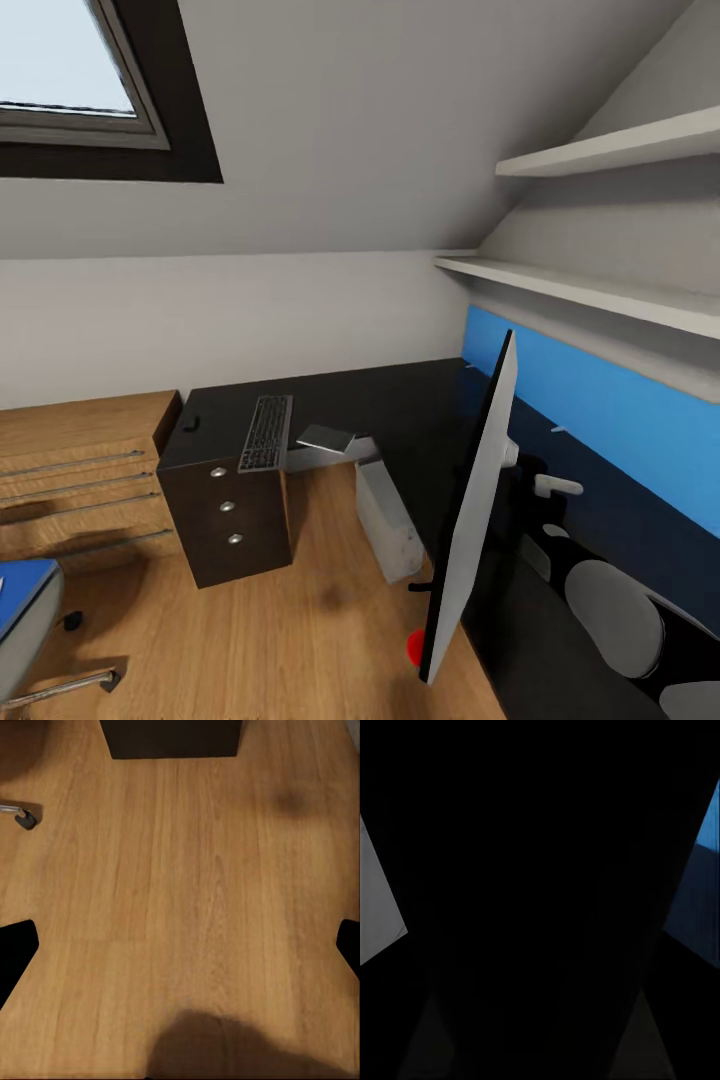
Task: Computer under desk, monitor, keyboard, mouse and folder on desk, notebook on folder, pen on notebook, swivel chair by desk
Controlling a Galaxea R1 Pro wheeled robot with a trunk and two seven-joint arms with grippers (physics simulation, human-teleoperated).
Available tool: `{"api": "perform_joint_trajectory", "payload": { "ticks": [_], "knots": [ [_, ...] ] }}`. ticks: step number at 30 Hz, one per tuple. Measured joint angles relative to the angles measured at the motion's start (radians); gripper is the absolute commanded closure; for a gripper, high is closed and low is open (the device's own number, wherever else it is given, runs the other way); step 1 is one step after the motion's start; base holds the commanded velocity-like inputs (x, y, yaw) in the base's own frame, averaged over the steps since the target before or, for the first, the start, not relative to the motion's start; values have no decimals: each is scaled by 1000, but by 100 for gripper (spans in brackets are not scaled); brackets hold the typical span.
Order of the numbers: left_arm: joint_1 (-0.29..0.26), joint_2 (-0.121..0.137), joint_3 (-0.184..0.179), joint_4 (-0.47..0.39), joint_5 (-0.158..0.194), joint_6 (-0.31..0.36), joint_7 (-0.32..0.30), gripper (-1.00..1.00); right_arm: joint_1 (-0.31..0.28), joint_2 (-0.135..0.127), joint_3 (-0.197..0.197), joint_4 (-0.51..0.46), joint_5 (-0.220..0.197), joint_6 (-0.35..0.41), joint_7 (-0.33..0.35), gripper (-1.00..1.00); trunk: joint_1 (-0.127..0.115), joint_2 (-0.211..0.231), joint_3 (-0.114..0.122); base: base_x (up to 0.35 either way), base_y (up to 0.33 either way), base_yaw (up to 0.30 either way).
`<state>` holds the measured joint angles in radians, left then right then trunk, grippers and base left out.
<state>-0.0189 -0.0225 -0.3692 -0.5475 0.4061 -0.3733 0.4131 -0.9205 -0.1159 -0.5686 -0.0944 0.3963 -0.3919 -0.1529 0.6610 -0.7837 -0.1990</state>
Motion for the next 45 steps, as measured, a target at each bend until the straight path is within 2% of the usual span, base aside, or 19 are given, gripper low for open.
{"api": "perform_joint_trajectory", "payload": {
  "ticks": [12, 26, 33, 43, 45],
  "knots": [
    [0, 0, 0, 0, 0, 0, 0, -100, 0, 3, -2, -1, 0, -4, 0, 100, 0, 0, 0, -123, -298, 111],
    [0, 0, 0, 0, 0, 0, -3, -100, 0, 1, 2, 0, -4, -5, -1, 100, 0, 0, 0, -321, -28, 28],
    [0, 0, 0, 0, 0, 0, -3, -100, 0, 1, 6, 0, -1, -5, -1, 100, 0, 0, 0, -323, -75, 226],
    [0, 0, 0, 0, 0, 0, -3, -100, 0, 1, 6, 0, -3, -5, -2, 100, 0, 0, 0, -226, -257, 272],
    [0, 0, 0, 1, 0, 0, -3, -100, 0, 1, -1, -1, 9, -4, 0, 100, 0, 0, -1, -195, -290, 47]
  ]
}}
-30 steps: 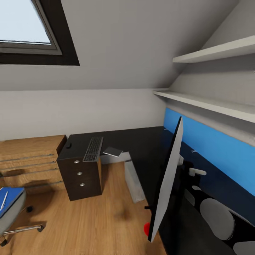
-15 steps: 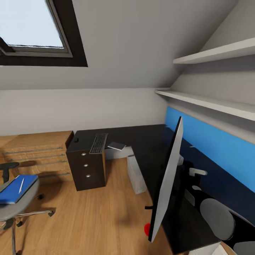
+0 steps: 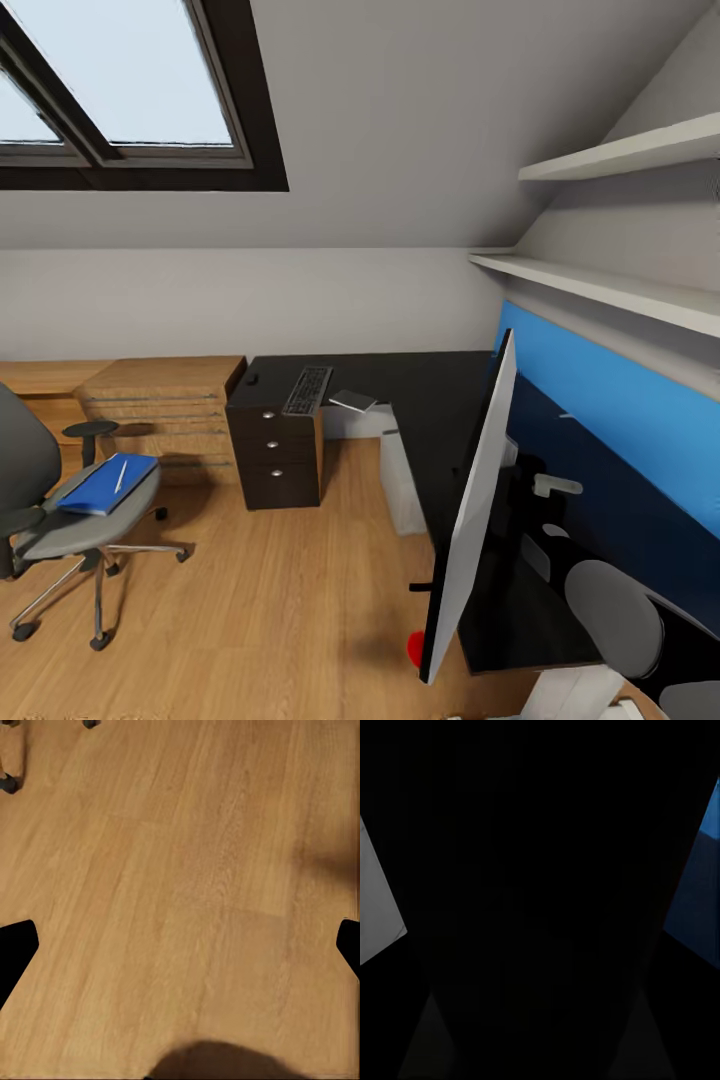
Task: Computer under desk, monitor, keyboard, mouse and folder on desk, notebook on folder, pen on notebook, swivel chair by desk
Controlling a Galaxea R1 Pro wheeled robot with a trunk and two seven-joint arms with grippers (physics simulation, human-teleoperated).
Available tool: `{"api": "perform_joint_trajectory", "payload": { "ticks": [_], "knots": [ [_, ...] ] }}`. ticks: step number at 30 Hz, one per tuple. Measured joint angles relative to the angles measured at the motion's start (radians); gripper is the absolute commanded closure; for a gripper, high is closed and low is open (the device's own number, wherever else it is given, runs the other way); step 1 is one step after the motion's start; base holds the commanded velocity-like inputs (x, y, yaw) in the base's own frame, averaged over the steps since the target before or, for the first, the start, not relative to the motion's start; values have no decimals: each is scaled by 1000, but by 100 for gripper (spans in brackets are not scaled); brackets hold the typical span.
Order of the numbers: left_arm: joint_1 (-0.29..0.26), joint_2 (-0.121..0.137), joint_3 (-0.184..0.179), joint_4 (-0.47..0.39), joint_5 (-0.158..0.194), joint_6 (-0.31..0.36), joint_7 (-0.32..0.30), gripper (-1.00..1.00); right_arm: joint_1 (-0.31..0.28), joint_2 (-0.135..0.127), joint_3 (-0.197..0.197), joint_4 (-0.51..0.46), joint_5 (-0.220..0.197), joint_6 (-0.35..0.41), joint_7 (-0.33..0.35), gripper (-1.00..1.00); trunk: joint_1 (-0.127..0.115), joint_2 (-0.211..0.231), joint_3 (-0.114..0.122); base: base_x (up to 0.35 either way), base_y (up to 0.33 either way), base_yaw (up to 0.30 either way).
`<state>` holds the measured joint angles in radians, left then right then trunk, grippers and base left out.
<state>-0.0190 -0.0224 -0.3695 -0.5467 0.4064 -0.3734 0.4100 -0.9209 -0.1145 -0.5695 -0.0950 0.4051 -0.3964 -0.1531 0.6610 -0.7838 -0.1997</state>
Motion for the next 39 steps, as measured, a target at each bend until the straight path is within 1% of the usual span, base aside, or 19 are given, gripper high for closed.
{"api": "perform_joint_trajectory", "payload": {
  "ticks": [1, 2, 3, 4, 9, 10, 11, 12, 14, 15, 16, 17, 18, 19, 21, 23, 28, 38, 39],
  "knots": [
    [0, 0, 0, 0, 0, 0, 0, -100, 1, -1, 3, 0, -12, -2, -1, 100, 0, 0, 0, -162, -303, 23],
    [0, 0, 0, 0, 0, 0, 0, -100, 1, -1, 6, 0, -14, -3, -1, 100, 0, 0, 0, -76, -326, 8],
    [0, 0, 0, 0, 0, 0, 0, -100, 0, -1, 1, 0, -7, -1, 0, 100, 0, 0, 0, -61, -330, 6],
    [0, 0, 0, 0, 0, 0, 0, -100, 1, -2, 0, 0, -12, -2, 0, 100, 0, 0, 0, -39, -336, 4],
    [0, 0, 1, 0, -1, 0, 0, -100, 0, -2, -4, -1, -8, -2, 0, 100, 0, 0, 0, -14, -339, 1],
    [0, 0, 1, -1, -2, 0, 0, -100, 0, -2, -5, 0, -11, -1, 0, 100, 0, 0, 0, -1, -118, 0],
    [0, 0, 2, -2, -3, -1, 4, -100, 1, -2, 7, 0, -22, -3, -1, 100, 0, 0, 0, 0, -75, 0],
    [0, 0, 3, -4, -3, -1, 4, -100, 0, -2, 3, -2, -10, -1, 0, 100, 0, 0, 0, 0, -60, 0],
    [0, 1, 3, -5, -3, -1, 3, -100, 1, -3, -5, 1, -13, -1, 1, 100, 0, 0, 0, 0, -26, 0],
    [0, 4, 4, 17, 0, -2, 2, -100, 1, -3, -5, 0, -11, -2, 1, 100, 0, 0, 0, 0, -6, 0],
    [0, 7, 4, 69, 2, -7, 3, -100, 0, -3, -4, -1, -8, -2, 1, 100, 0, 0, 0, 0, -3, 0],
    [1, 9, 5, 146, 5, -32, 3, -100, 0, -3, -4, -1, -10, -2, 1, 100, 0, 0, 0, 0, 0, 0],
    [-1, 20, 3, 273, 2, -295, -2, -100, 0, -3, -3, 0, -11, -2, 1, 100, 0, 0, 0, 0, 0, 0],
    [1, 24, 11, 381, 9, -366, 0, -100, 0, -3, -3, -1, -11, -2, 1, 100, 0, 0, 0, 0, 0, 0],
    [0, 26, 4, 405, 3, -429, 1, -100, 0, -2, 1, -1, -12, -3, 0, 100, 0, 0, 0, 0, 0, 0],
    [0, 26, 3, 412, 4, -447, 1, -100, 0, -1, 2, -1, -13, -3, 0, 100, 0, 0, 0, 0, 0, 0],
    [0, 24, 2, 416, 5, -458, 4, -100, 1, -2, -6, 0, -10, -2, 1, 100, 0, 0, 0, 19, -58, 0],
    [0, 23, 2, 418, 5, -459, 6, -100, 0, -2, -7, 0, -8, -1, 0, 100, -1, 0, 0, 169, -245, 0],
    [0, 22, 2, 417, 5, -459, 6, -100, 1, -2, -6, 0, -12, -2, -1, 100, -1, 0, 0, 182, -287, 0]
  ]
}}
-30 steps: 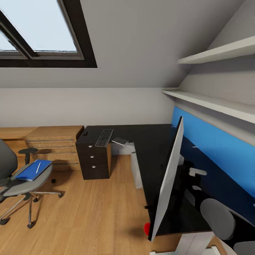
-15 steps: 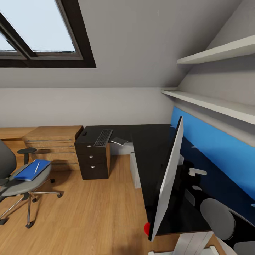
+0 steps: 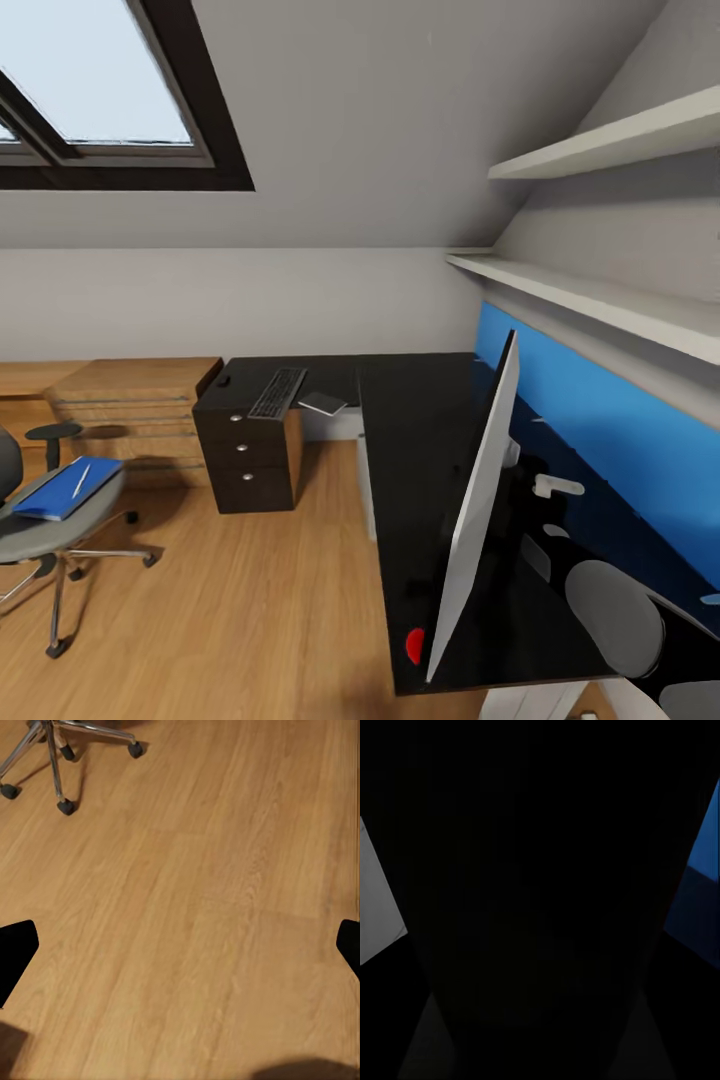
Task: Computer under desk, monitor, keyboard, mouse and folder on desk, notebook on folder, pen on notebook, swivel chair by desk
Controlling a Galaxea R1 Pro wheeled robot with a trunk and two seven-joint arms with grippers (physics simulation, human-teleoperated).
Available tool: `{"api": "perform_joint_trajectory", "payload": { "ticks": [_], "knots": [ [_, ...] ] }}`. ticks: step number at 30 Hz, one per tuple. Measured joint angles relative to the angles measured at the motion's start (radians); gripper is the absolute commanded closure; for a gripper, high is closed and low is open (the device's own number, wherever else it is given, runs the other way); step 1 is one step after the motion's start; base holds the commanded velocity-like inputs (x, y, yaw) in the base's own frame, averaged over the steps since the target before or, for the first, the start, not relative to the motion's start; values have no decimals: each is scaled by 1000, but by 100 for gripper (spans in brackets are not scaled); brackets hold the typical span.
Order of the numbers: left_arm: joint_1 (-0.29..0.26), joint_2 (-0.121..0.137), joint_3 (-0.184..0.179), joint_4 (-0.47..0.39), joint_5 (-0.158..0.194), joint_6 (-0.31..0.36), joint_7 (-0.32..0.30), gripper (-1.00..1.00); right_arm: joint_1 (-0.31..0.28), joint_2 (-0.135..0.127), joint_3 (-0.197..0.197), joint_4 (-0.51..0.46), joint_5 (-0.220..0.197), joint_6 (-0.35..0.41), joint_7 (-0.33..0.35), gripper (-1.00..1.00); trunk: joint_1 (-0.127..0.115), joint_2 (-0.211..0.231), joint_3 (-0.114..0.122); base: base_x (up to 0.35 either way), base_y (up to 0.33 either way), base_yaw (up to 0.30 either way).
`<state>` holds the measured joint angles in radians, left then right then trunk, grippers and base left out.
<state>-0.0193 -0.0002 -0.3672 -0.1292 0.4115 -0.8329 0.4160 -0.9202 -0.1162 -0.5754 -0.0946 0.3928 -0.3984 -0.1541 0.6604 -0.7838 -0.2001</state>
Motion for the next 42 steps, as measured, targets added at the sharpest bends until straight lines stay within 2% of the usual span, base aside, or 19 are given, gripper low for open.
{"api": "perform_joint_trajectory", "payload": {
  "ticks": [9, 11, 15, 16, 17, 18, 19, 20, 22, 23, 24, 25, 26, 42],
  "knots": [
    [0, -1, 0, 0, 0, 2, -1, -100, -1, -1, 0, -1, 8, 1, 0, 100, 0, 0, 0, 178, -289, 0],
    [0, -1, 0, 0, 0, 3, -1, -100, 0, -1, 2, -1, -3, -1, -1, 100, 0, 0, 0, 106, -206, 0],
    [0, 0, 1, 0, 1, 4, -3, -100, 0, -2, -3, 0, 11, 1, 1, 100, 0, 0, 0, 23, -178, 0],
    [0, 0, 0, 0, 0, 4, -3, -100, 0, -2, 6, -8, -3, 2, -1, 100, 0, 1, 0, 2, -300, 0],
    [0, 0, 0, 0, 0, 5, -3, -100, 0, -2, 3, -23, 5, 1, 0, 100, 0, 0, 0, 1, -314, 0],
    [0, 0, 1, 0, 0, 5, -3, -100, 0, -2, 24, -35, -8, -2, -3, 100, 0, 0, 0, 0, -329, 0],
    [0, 0, 0, 0, 0, 5, -3, -100, -1, -2, 23, -45, 8, 1, -1, 100, 0, 0, 0, 0, -333, 0],
    [0, 0, 0, 0, 0, 5, -3, -100, 0, -2, 33, -45, 0, 0, -2, 100, 0, 0, 0, 0, -334, 0],
    [0, 0, 0, 0, 0, 6, -3, -100, 0, -2, 11, -47, 2, 2, -1, 100, 0, 0, 0, 0, -333, 0],
    [0, 0, 0, 0, 0, 6, -3, -100, 0, -2, 13, -48, -6, 0, -2, 100, 0, 0, 0, 0, -325, 0],
    [0, 1, 0, 0, 0, 6, -3, -100, 0, -2, 11, -50, 5, 2, -1, 100, 0, 0, 0, 0, -305, 0],
    [0, 1, 0, 0, 0, 6, -3, -100, 0, -2, 27, -48, -5, 1, -2, 100, 0, 0, 0, 0, -233, 0],
    [0, 1, 0, 0, 0, 6, -3, -100, 0, -1, 20, -50, 4, 3, -1, 100, 0, 0, 0, 0, -186, 0],
    [0, 0, 0, 0, 0, 6, -1, -100, 0, 2, 18, -50, 0, 6, -1, 100, 0, 0, 0, 0, -20, 0]
  ]
}}
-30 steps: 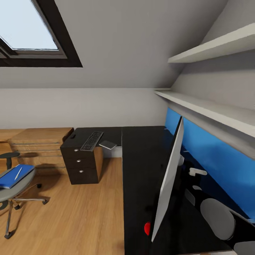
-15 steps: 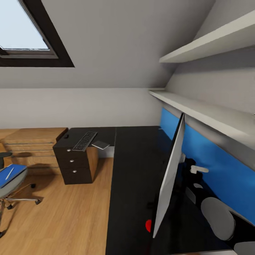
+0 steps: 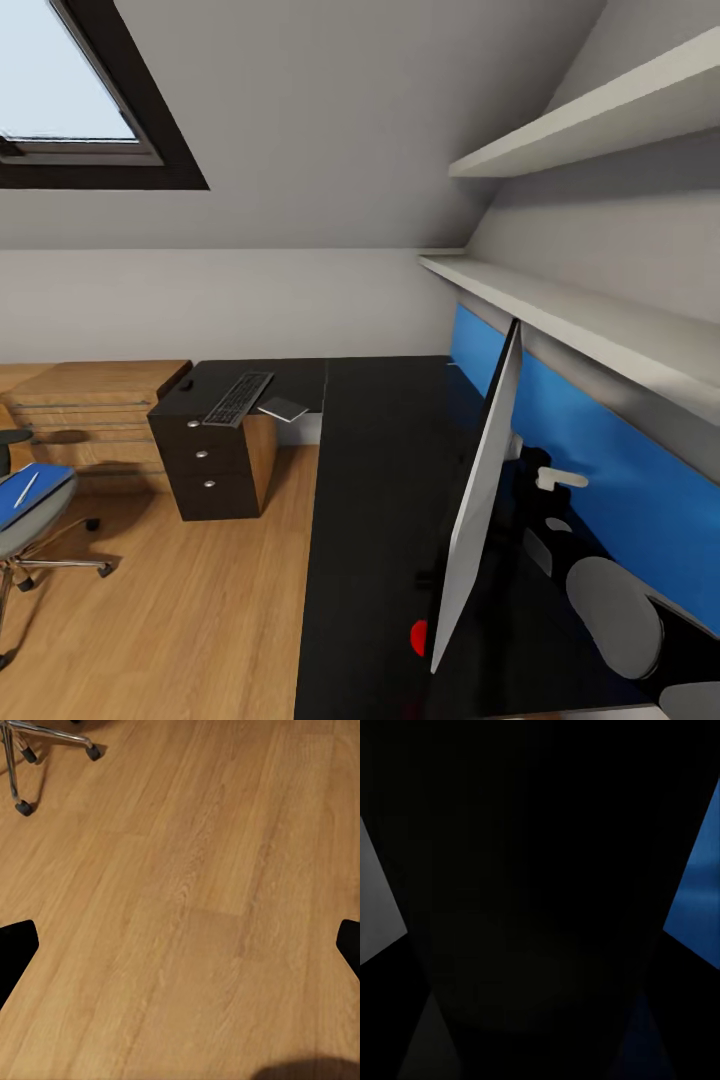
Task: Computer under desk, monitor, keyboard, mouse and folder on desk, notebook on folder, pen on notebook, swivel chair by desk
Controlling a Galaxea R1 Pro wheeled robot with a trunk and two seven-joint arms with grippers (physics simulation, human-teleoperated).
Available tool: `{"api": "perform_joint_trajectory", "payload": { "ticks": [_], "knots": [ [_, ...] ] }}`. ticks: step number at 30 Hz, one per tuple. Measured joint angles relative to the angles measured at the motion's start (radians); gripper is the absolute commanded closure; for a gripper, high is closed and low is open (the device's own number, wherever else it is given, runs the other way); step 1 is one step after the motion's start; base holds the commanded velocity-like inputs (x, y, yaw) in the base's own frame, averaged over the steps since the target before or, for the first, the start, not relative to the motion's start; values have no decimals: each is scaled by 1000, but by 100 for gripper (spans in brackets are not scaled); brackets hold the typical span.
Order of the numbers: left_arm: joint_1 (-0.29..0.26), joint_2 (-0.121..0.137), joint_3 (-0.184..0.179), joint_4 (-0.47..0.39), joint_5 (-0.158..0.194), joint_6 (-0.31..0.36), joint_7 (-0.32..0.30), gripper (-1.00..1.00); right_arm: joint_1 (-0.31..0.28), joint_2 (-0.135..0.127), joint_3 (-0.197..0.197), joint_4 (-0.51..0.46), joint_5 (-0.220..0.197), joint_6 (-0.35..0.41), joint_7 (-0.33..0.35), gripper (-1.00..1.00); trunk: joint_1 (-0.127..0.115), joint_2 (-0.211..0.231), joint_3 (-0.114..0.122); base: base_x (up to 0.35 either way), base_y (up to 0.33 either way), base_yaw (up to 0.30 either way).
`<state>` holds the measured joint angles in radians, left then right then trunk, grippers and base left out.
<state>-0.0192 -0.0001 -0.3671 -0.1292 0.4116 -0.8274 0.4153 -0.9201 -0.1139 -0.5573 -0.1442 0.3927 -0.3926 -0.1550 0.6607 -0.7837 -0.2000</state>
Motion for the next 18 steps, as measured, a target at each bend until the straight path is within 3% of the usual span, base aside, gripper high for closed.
{"api": "perform_joint_trajectory", "payload": {
  "ticks": [18],
  "knots": [
    [0, 0, 0, 0, 0, 0, -1, -100, 0, 0, 1, 0, -1, 0, 0, 100, 0, 0, 0, 0, 0, 0]
  ]
}}
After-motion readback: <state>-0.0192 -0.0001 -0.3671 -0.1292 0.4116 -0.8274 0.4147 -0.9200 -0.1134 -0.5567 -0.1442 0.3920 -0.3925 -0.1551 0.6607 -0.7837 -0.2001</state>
